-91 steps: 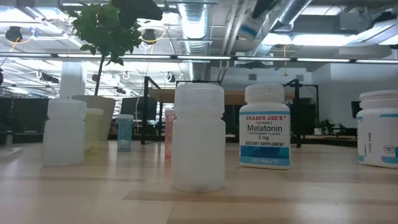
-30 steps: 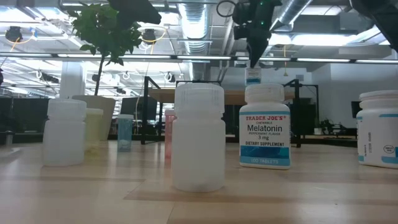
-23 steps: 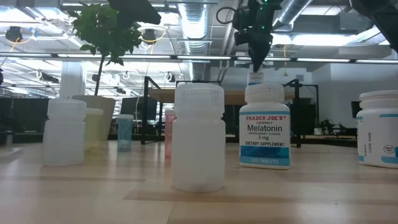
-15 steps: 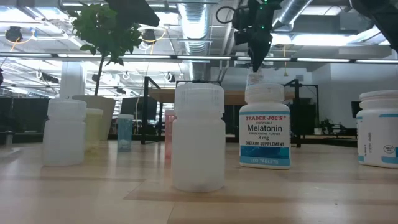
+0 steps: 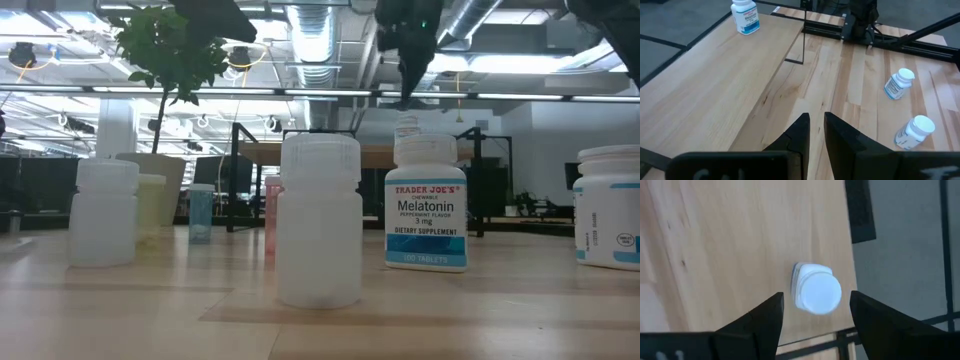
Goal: Pick and place medicine bottles onto shelf by color
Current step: Put the right white, blue pill bottle on the shelf aligned with the other white, blue pill bottle
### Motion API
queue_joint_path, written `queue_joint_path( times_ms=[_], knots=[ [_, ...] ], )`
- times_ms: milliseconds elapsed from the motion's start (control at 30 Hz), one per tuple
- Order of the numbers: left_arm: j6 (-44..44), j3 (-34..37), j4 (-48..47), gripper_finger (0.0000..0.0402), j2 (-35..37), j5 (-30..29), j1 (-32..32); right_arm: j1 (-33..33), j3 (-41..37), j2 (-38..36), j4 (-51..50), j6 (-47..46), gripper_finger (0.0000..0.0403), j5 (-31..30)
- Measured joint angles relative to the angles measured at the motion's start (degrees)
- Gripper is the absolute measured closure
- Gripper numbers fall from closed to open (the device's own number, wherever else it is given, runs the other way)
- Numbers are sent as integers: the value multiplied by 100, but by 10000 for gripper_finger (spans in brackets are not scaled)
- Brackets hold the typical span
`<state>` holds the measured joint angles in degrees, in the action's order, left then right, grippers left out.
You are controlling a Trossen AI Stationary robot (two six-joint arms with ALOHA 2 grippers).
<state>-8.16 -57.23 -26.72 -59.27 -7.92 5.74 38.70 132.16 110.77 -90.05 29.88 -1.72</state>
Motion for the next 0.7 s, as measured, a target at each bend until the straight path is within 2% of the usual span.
queue_joint_path(
  times_ms=[100, 400, 700],
  knots=[
    [-4, 0, 3, 359, 0, 0, 0, -142, 280, -117, 30, -821, 152, 22],
    [21, 0, -20, 359, 0, -1, 2, -803, -52, -1372, 8, -2728, 152, 812],
    [39, 0, -81, 359, 0, -2, 0, -2344, -1258, -2803, 10, -4415, 152, 889]
  ],
)
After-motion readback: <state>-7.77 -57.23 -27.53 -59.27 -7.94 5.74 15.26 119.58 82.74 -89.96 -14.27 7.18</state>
